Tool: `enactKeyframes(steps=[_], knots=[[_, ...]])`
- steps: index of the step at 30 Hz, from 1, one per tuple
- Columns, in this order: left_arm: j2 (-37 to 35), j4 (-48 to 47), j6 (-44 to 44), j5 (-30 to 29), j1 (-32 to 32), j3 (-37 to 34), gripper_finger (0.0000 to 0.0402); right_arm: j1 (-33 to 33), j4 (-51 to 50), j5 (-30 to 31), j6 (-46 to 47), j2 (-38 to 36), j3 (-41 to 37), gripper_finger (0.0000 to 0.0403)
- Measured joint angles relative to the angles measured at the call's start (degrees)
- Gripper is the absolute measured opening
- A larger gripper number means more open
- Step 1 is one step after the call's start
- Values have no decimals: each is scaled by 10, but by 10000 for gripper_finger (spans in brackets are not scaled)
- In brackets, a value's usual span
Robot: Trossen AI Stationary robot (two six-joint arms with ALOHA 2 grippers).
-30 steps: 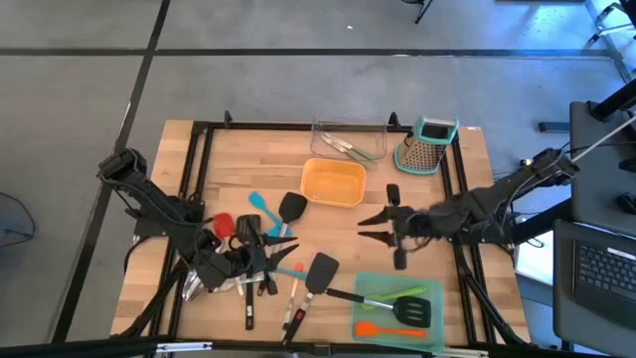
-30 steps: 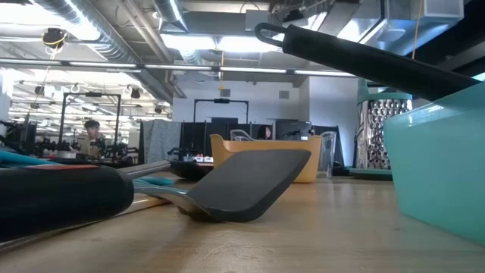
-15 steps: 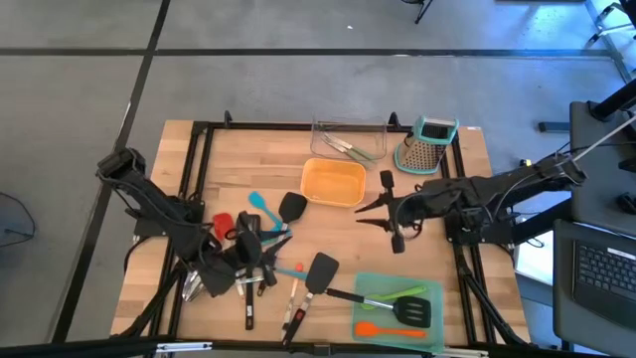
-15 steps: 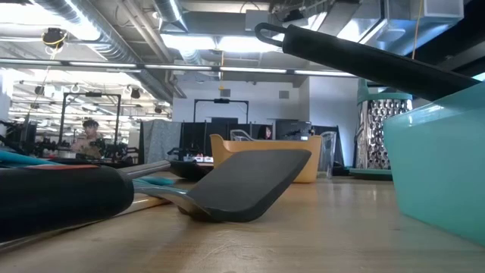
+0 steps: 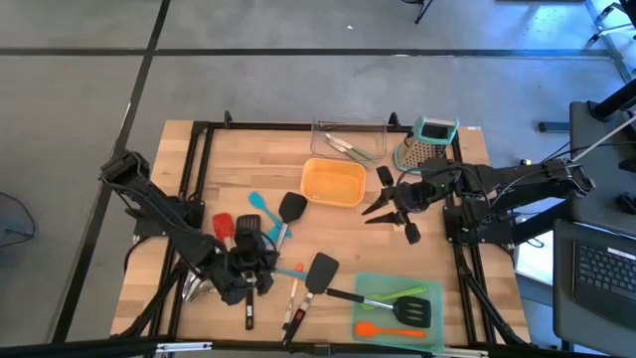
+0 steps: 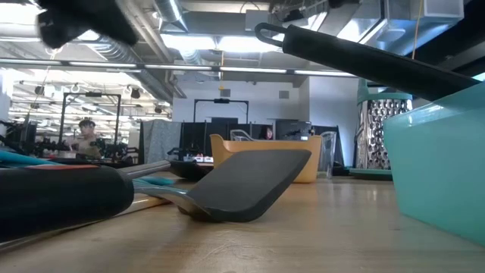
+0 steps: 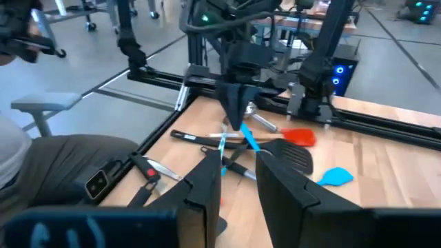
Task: Pick & Place Kitchen Items
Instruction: Put the silver scoop into the yellow bin
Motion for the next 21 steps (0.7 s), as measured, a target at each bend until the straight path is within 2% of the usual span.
enactKeyframes(steps=[5, 14, 18, 21], knots=[[2, -90, -129, 59, -32, 0, 3, 0, -19, -1, -5, 0, 0, 94], [1, -353, -350, 263, -100, 58, 3, 0, -23, -1, -7, 0, 0, 94], [1, -364, -400, 359, -117, 66, 4, 0, -26, -1, -7, 0, 0, 94], [11, -361, -410, 394, -126, 66, 5, 0, -27, -1, -9, 0, 0, 94]])
